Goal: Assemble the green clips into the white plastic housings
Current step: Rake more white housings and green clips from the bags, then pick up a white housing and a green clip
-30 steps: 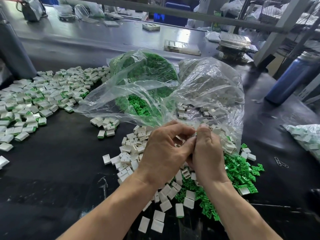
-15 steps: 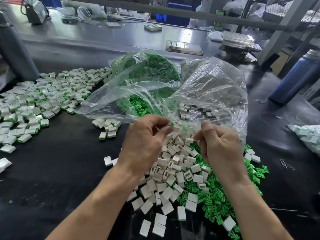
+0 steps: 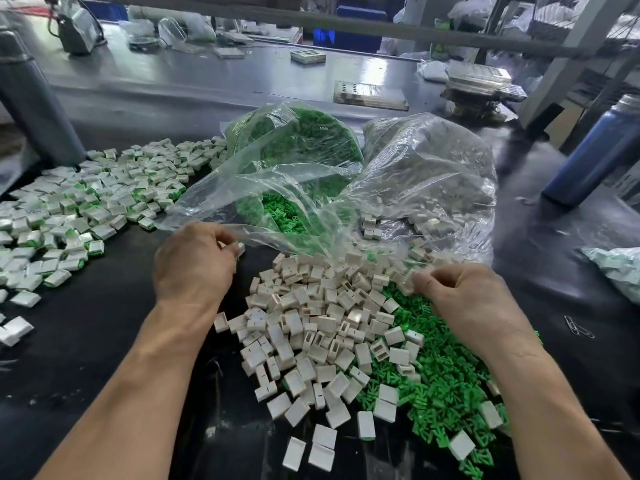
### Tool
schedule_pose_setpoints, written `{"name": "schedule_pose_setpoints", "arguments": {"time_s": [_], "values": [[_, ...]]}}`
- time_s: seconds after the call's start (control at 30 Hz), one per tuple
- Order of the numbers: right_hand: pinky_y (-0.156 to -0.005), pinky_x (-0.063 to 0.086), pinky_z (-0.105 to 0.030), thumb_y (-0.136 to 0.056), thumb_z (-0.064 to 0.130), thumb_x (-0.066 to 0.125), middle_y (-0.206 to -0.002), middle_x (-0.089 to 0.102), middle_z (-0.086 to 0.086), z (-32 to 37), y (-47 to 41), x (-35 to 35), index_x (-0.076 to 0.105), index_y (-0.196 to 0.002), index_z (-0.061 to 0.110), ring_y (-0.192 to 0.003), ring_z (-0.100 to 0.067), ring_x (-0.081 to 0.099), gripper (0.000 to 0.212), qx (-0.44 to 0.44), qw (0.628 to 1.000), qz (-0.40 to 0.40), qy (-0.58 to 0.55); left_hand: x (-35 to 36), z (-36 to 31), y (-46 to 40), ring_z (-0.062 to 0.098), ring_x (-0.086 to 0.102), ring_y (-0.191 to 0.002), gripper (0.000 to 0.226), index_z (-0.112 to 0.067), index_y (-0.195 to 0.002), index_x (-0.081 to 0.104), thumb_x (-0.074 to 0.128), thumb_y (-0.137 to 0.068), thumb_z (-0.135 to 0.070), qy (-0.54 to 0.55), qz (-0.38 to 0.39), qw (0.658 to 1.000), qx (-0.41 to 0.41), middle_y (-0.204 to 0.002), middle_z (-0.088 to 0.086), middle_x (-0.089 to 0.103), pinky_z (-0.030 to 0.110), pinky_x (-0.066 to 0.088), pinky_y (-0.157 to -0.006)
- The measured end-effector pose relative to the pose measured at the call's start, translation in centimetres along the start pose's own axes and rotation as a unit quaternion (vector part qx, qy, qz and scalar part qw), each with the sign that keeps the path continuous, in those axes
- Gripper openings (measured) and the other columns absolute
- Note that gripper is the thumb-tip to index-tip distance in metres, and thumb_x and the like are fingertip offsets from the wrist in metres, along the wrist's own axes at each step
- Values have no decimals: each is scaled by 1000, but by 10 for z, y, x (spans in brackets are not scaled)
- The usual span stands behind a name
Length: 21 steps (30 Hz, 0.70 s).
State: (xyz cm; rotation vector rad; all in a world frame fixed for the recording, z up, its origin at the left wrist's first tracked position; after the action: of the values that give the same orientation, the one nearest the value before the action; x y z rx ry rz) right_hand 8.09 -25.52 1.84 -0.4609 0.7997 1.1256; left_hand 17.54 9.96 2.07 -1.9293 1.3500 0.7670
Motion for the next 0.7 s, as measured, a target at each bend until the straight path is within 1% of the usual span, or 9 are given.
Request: {"name": "schedule_pose_setpoints", "arguments": {"time_s": [0.17, 0.23, 0.33, 0.37, 0.43, 0.5, 0.6, 0.67, 0.7], "values": [[-66, 43, -27, -93, 49, 73, -85, 68, 6, -1, 2, 4, 76, -91, 33, -72, -10, 59, 16, 7, 999, 32, -24, -3, 5, -2, 25, 68, -83, 14, -23, -97, 71, 81, -89, -29, -26, -32, 999, -16, -84, -4, 69, 40, 57, -78], [-66, 43, -26, -92, 46, 75, -87, 68, 7, -1, 2, 4, 76, -91, 35, -74, -10, 60, 11, 6, 999, 36, -28, -2, 4, -1, 25, 68, -82, 17, -23, -96, 70, 83, -88, -29, -28, -34, 999, -12, -86, -3, 71, 41, 58, -78], [-63, 43, -25, -90, 44, 78, -87, 69, 9, -1, 3, 4, 76, -88, 37, -74, -8, 60, 8, 4, 999, 43, -28, -3, -2, 1, 27, 66, -85, 22, -22, -95, 68, 83, -87, -35, -35, -40, 999, 1, -97, 4, 70, 41, 56, -74], [-63, 43, -25, -89, 44, 79, -87, 70, 9, -2, 3, 4, 76, -87, 37, -76, -8, 62, 8, 5, 999, 44, -27, -4, -5, 3, 25, 66, -81, 23, -21, -94, 67, 81, -88, -39, -34, -45, 998, 9, -94, 3, 69, 39, 55, -70], [-63, 44, -25, -88, 44, 80, -88, 71, 10, -3, 2, 3, 75, -84, 36, -79, -8, 64, 10, 9, 999, 40, -25, -6, -16, 12, 16, 63, -66, 26, -22, -87, 64, 73, -93, -46, -19, -54, 998, 37, -78, -4, 67, 29, 47, -56], [-62, 44, -26, -86, 44, 82, -86, 71, 9, -4, 1, 2, 75, -80, 33, -79, -9, 65, 14, 10, 999, 36, -27, -2, -32, 26, 6, 60, -58, 29, -24, -83, 62, 65, -97, -49, 32, -33, 996, 75, -69, -11, 63, 23, 41, -48], [-62, 46, -27, -84, 43, 85, -79, 73, 10, -5, 1, 5, 77, -78, 30, -75, -10, 67, 16, 12, 998, 52, -15, 14, -61, 47, 0, 64, -67, 20, -24, -91, 67, 64, -95, -44, 111, 59, 980, 152, -78, -12, 65, 20, 54, -55], [-62, 47, -26, -83, 42, 86, -77, 74, 12, -5, 1, 7, 77, -78, 32, -75, -9, 68, 15, 13, 998, 64, 0, 28, -78, 61, -2, 64, -79, 14, -24, -99, 71, 68, -93, -37, 113, 120, 964, 208, -90, -15, 67, 23, 61, -73], [-61, 47, -26, -82, 41, 87, -77, 73, 11, -6, 2, 8, 77, -79, 32, -74, -9, 68, 14, 14, 998, 68, 6, 34, -85, 68, 0, 63, -86, 14, -26, -103, 72, 70, -93, -35, 104, 139, 957, 231, -97, -16, 66, 24, 59, -84]]}}
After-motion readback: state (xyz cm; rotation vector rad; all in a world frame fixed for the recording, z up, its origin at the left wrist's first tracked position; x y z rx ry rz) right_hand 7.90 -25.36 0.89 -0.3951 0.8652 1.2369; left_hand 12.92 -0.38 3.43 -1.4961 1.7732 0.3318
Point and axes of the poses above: each hand's wrist, its own y-axis away from the middle knuckle, its own x-axis out of the palm, z = x × y, the point moved 7 cm from there along -y, towards the middle knuckle
